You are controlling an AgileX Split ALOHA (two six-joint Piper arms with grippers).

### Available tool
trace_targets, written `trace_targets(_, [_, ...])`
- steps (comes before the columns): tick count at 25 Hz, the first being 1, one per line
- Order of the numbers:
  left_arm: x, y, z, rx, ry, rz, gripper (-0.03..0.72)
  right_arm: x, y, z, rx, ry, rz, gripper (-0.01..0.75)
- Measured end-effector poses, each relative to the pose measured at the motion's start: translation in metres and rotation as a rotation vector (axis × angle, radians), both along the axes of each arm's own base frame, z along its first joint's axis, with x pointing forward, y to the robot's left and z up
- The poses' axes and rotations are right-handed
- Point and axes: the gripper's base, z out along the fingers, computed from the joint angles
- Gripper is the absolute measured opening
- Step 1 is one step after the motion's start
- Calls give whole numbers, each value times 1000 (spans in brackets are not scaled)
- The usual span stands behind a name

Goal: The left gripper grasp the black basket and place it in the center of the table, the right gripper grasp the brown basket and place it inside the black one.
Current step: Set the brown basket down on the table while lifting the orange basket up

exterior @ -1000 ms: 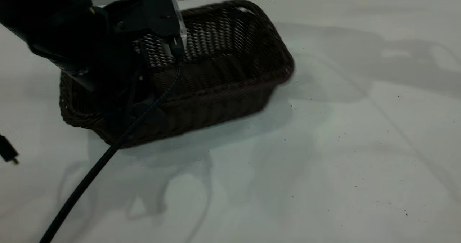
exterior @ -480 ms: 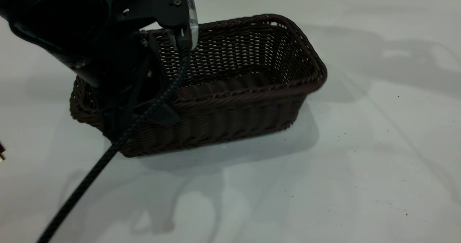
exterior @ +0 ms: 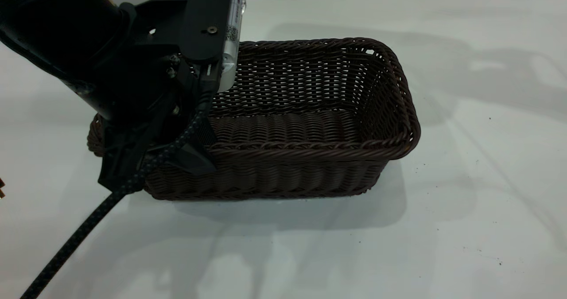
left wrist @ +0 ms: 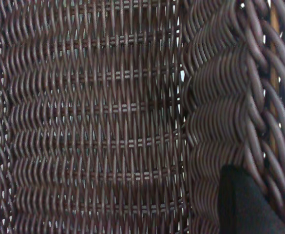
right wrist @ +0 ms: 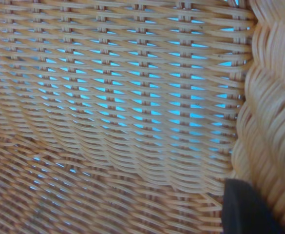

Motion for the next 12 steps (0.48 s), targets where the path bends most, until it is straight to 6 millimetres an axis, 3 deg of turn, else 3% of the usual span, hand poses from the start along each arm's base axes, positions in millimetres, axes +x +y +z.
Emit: trace_targets(12, [8,-1,-12,0,-13,86,134,0,0,0,4,4,4,100])
